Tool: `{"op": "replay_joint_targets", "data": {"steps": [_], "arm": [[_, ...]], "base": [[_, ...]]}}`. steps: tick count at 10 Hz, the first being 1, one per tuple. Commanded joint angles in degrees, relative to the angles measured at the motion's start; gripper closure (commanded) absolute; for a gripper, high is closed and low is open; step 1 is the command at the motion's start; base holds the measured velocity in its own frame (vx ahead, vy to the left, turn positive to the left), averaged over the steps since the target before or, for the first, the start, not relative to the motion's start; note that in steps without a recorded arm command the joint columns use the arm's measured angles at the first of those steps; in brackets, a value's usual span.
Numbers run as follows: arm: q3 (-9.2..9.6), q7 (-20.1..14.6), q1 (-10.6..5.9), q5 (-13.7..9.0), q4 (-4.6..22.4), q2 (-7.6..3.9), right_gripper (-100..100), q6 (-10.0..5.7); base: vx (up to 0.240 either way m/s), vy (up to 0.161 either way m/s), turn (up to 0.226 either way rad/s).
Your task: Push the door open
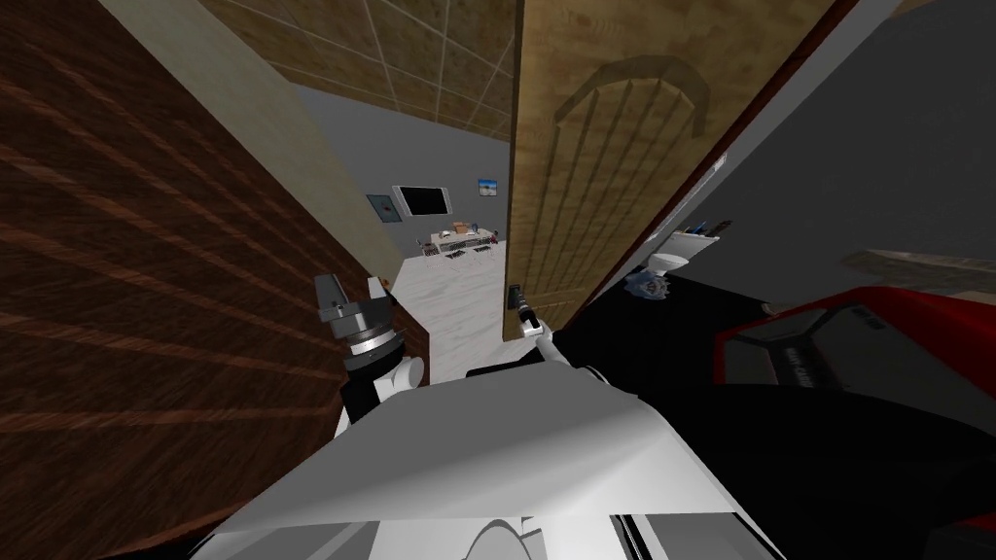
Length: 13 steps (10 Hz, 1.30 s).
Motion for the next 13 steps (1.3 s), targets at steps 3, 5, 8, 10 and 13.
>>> {"op": "replay_joint_targets", "data": {"steps": [3,5,8,10,13], "arm": [[-2.69,0.5,0.12,-0.4,-0.6,-1.13,100,0.39],[-3.80,0.8,-0.04,-0.6,-0.4,-1.28,100,0.41],[-5.73,1.3,-0.32,-0.9,0.0,-1.44,100,0.43],[-6.51,1.5,-0.43,-1.0,0.2,-1.48,100,0.44],[-8.45,2.0,-0.70,-1.3,0.5,-1.47,100,0.46]], "base": [[0.181,0.085,-0.059],[0.175,0.113,-0.060],[0.141,0.082,-0.059],[0.126,0.072,-0.046],[0.123,0.077,-0.063]]}}
